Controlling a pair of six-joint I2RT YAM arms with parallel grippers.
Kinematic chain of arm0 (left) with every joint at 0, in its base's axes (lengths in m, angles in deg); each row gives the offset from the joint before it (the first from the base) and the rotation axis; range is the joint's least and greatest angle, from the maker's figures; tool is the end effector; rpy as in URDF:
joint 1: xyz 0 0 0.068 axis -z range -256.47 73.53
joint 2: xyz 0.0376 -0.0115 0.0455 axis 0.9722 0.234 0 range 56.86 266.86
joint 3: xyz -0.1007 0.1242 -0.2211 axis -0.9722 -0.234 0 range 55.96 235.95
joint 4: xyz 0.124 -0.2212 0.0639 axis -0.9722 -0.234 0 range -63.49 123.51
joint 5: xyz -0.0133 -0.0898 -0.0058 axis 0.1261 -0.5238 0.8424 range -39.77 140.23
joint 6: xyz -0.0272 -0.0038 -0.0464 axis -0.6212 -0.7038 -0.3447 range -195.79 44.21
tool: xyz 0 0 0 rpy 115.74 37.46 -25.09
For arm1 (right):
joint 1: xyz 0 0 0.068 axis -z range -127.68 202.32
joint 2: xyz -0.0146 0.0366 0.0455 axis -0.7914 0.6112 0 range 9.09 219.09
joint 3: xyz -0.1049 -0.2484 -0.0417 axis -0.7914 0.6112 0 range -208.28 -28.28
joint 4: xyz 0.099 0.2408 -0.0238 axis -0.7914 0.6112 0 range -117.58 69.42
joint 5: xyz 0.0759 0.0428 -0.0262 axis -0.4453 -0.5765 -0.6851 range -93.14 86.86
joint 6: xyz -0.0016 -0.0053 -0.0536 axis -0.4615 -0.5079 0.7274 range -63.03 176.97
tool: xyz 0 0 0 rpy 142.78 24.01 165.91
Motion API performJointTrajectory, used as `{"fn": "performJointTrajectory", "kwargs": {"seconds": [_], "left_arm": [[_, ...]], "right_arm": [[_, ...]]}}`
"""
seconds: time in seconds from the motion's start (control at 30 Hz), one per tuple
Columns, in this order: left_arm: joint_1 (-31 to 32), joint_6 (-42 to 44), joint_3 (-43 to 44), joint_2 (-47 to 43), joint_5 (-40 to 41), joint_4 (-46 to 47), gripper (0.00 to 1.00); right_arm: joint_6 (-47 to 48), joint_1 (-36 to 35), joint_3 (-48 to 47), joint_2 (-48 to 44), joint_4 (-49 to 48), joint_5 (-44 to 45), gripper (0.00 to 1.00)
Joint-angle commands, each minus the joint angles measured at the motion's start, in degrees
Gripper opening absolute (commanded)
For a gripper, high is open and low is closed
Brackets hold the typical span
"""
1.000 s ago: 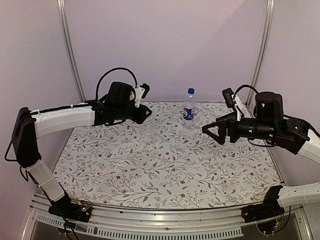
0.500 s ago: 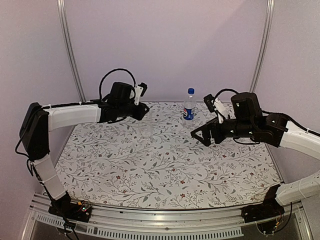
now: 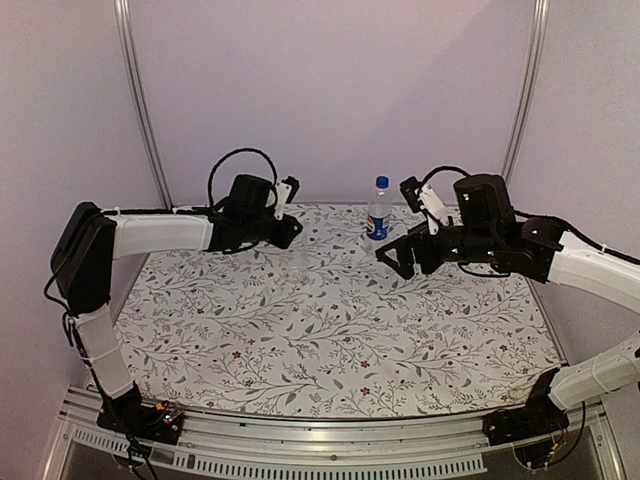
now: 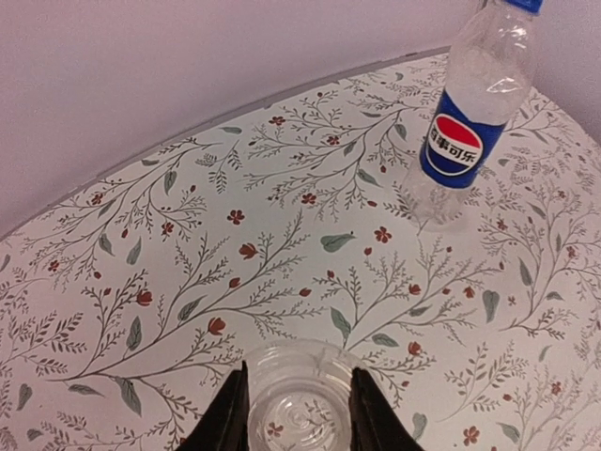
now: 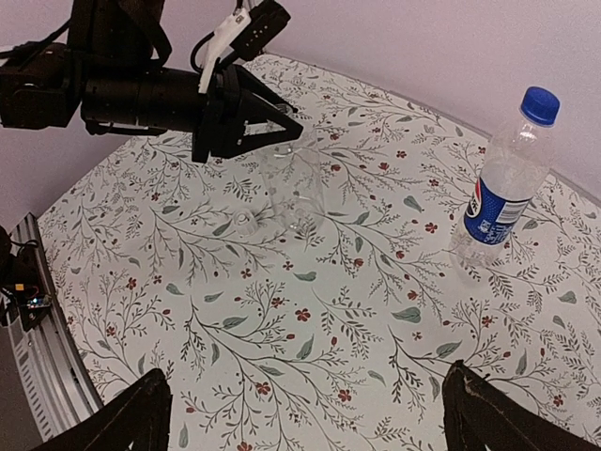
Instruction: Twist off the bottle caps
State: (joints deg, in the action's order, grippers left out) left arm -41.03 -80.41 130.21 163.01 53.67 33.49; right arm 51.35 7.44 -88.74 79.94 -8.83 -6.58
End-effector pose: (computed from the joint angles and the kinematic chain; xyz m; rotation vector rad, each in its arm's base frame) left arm 0.3484 -0.2454 0.2307 0.5359 2.0787 -0.3476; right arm 0.1976 0.1998 0.3245 -0.7522 1.9972 0.5927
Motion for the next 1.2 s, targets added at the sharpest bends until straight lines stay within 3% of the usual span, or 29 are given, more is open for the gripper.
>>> {"fn": "performJointTrajectory", "kwargs": {"seconds": [0.0, 0.13, 0.4, 0.6, 0.83, 1.17], "left_arm": [[-0.5, -0.6, -0.6, 0.9, 0.1, 0.9, 0.18], [-0.5, -1.0, -0.4, 1.4, -0.1, 0.5, 0.32], [-0.5, -1.8, 0.3, -1.1, -0.5, 0.2, 0.72], [-0.6, -3.0, 0.4, -4.1, -0.7, 0.2, 0.93], [-0.5, -3.3, 1.2, -9.0, 0.4, -4.9, 0.99], [-0.5, -6.6, -4.2, -19.8, -2.5, -2.8, 1.00]], "right_arm": [[1.6, 1.0, -2.2, 0.8, -1.8, -0.1, 0.99], [1.9, 1.8, -2.4, 1.5, -2.1, -0.6, 0.99], [2.8, 2.5, -4.2, 3.5, -2.3, -0.5, 0.99], [2.1, 3.9, -6.9, 5.0, -2.5, 4.9, 0.99], [2.2, 5.0, -15.9, 11.8, -0.9, 15.8, 0.99], [3.0, 10.4, -34.8, 28.2, 3.9, 15.3, 0.97]]}}
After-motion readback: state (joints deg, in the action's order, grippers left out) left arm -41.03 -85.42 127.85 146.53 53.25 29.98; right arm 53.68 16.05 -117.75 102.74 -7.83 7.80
